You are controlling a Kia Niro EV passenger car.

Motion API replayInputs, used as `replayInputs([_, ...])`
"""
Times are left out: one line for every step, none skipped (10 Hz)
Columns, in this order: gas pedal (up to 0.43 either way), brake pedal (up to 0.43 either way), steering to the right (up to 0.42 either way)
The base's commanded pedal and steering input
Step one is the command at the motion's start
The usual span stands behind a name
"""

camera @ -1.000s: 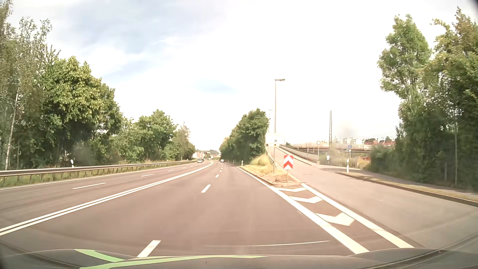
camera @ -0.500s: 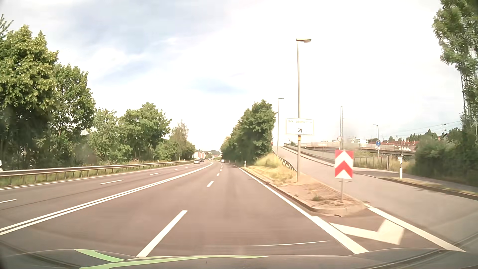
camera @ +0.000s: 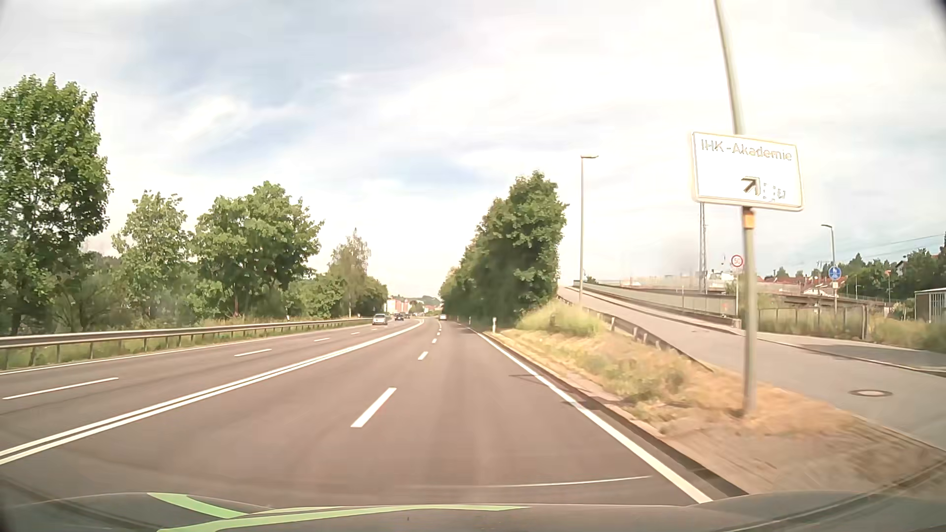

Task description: Follow the waypoints while adhering to traffic rules and regulations

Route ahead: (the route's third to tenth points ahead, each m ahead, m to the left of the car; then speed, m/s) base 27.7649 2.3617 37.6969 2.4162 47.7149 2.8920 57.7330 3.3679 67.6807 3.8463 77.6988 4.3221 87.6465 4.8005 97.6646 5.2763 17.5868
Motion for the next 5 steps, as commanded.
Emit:
replayInputs([0.087,0.0,-0.005])
replayInputs([0.087,0.0,-0.005])
replayInputs([0.087,0.0,-0.005])
replayInputs([0.087,0.0,-0.005])
replayInputs([0.087,0.0,-0.005])
